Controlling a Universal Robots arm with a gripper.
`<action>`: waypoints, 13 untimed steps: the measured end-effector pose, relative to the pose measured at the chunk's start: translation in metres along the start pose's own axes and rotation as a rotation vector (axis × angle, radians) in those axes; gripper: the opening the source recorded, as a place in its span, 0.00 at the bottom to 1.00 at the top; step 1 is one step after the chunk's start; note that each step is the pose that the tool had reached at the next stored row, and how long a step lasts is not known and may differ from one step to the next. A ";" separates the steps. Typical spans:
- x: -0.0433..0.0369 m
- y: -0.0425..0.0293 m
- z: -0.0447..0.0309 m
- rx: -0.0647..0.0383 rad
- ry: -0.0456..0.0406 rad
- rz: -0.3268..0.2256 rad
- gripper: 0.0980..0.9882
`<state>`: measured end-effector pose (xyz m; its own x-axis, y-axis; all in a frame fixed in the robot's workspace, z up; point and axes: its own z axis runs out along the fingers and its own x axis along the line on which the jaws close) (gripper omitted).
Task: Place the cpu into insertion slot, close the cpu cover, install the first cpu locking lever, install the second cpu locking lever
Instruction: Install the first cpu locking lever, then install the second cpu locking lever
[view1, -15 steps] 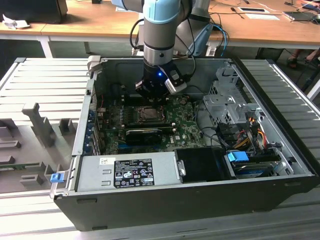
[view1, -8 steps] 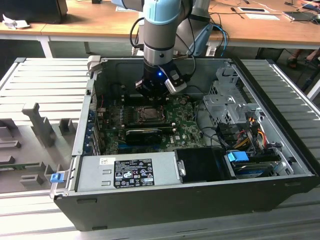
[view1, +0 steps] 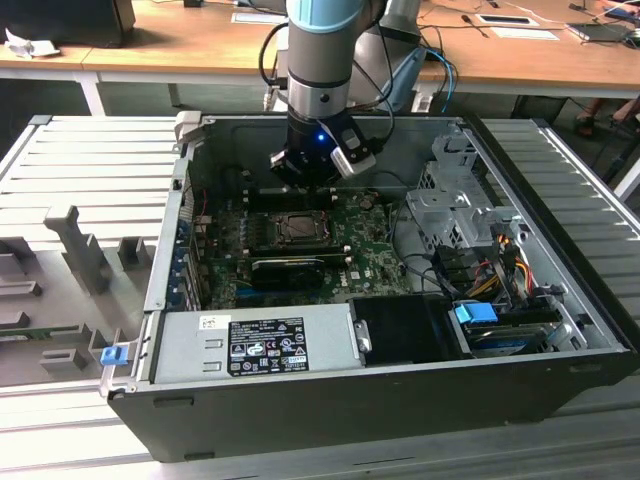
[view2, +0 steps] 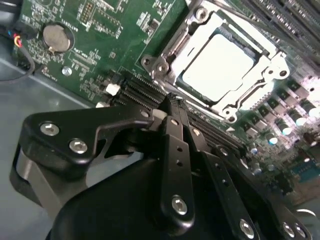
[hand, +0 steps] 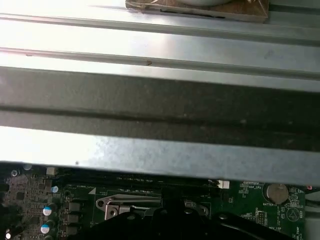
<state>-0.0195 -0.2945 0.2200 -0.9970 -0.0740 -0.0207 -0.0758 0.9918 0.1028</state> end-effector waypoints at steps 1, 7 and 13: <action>0.0001 -0.0005 -0.0001 0.000 0.0000 0.000 0.01; 0.0004 -0.0043 -0.0004 0.000 -0.0001 0.000 0.01; 0.0006 -0.0083 -0.0009 0.000 0.0000 0.000 0.01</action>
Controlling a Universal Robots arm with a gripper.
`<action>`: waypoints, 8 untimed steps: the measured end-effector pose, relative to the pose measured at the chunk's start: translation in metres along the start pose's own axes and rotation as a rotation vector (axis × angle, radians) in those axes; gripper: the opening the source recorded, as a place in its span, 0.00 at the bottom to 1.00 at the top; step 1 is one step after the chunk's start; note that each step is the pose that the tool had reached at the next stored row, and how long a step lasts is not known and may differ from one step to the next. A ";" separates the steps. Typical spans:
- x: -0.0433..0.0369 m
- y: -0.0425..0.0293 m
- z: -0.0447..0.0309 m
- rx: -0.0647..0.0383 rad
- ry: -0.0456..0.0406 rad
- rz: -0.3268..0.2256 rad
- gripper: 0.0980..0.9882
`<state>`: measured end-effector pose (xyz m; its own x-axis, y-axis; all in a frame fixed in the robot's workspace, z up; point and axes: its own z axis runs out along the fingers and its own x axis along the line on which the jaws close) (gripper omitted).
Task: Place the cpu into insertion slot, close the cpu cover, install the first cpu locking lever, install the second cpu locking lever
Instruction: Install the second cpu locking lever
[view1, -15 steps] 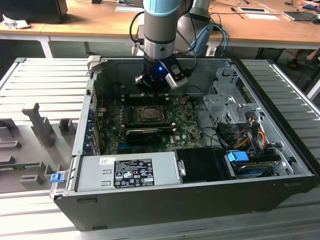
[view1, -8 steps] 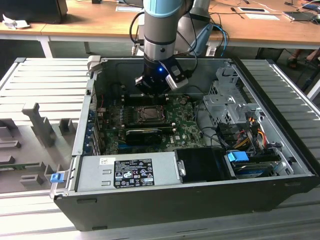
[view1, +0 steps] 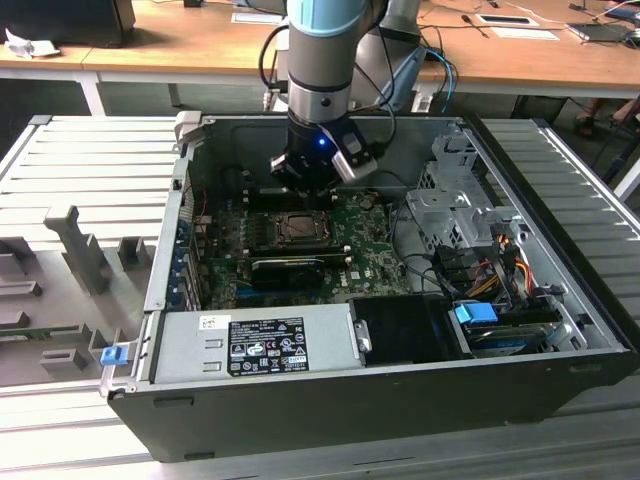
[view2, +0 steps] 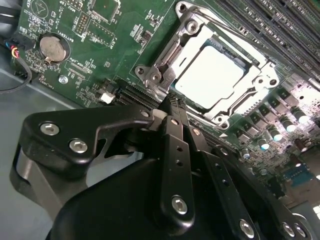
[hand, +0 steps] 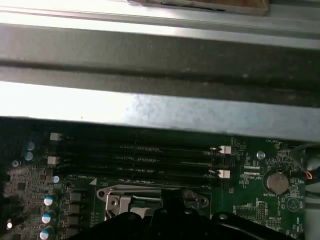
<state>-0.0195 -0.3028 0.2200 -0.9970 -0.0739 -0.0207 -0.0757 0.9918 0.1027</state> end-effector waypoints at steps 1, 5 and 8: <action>0.0001 -0.0018 -0.0002 0.000 0.0000 0.000 0.01; 0.0003 -0.0054 -0.0115 -0.011 -0.0008 0.000 0.01; -0.0001 -0.0036 -0.0287 -0.011 -0.0009 0.000 0.01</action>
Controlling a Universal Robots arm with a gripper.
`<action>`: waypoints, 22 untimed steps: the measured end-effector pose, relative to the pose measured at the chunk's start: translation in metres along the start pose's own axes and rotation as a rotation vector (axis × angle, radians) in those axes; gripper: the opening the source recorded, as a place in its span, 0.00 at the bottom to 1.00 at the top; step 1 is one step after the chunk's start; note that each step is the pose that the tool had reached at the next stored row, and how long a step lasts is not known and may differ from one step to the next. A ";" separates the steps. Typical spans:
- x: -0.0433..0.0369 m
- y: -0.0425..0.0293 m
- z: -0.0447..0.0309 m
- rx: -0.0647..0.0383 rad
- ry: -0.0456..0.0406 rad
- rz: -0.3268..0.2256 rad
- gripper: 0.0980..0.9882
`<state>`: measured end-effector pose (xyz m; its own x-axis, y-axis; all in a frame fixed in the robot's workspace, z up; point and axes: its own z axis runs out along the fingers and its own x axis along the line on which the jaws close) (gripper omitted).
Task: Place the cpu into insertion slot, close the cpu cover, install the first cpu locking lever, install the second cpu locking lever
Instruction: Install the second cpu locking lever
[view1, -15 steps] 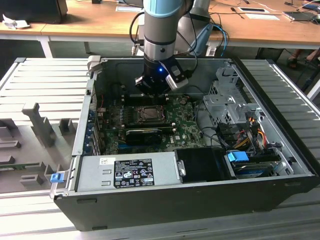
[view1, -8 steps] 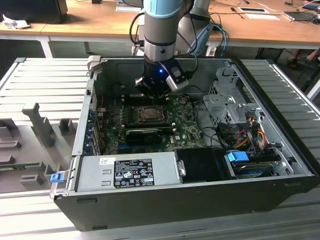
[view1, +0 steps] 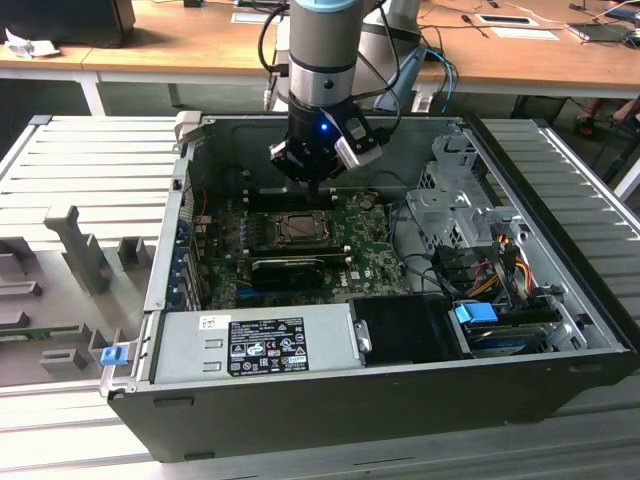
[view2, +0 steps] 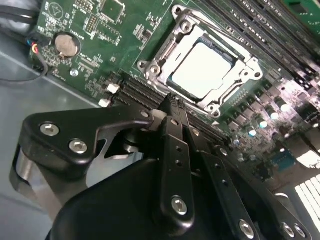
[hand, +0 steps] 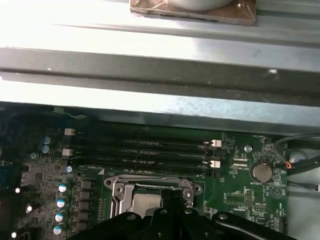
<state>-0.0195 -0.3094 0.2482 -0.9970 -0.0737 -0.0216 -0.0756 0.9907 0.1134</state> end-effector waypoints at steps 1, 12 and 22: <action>0.0000 0.0002 -0.0018 0.000 0.0001 0.000 0.01; 0.0008 -0.0205 0.0023 0.000 0.0136 0.001 0.01; 0.0028 -0.0488 0.0026 -0.001 0.0145 0.001 0.01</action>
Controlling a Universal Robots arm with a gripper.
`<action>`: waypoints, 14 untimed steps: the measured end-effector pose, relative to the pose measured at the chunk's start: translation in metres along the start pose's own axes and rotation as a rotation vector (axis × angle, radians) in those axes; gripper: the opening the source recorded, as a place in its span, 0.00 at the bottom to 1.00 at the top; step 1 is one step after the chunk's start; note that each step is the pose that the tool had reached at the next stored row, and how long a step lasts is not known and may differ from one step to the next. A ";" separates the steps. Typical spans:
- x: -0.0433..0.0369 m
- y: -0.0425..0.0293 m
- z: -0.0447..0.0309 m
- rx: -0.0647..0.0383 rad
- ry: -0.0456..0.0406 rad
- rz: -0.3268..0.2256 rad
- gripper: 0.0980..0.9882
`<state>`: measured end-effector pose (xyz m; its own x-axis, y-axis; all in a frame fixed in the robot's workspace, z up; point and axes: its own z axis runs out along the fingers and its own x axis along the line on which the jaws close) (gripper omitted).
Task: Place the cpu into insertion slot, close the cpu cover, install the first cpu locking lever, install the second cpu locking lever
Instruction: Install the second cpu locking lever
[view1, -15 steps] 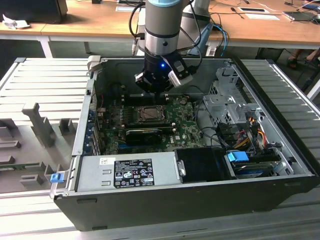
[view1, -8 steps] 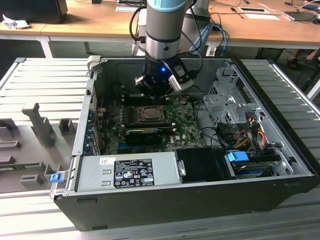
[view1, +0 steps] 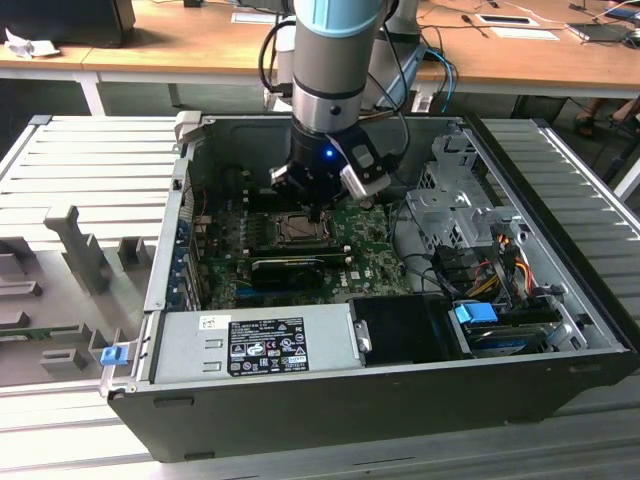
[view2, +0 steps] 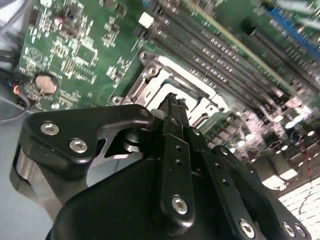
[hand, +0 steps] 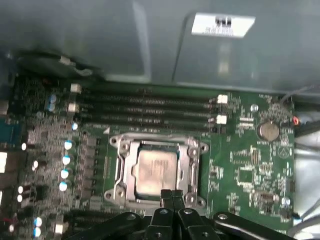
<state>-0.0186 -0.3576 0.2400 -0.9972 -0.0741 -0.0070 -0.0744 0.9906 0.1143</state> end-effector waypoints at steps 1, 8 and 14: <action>0.0001 -0.0019 0.0002 -0.001 0.0003 -0.004 0.01; 0.0024 -0.0186 0.0003 -0.006 0.0021 -0.021 0.01; 0.0263 -0.0216 0.0006 -0.017 0.0014 -0.024 0.01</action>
<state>-0.0432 -0.3809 0.2368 -0.9952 -0.0980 -0.0086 -0.0983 0.9866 0.1305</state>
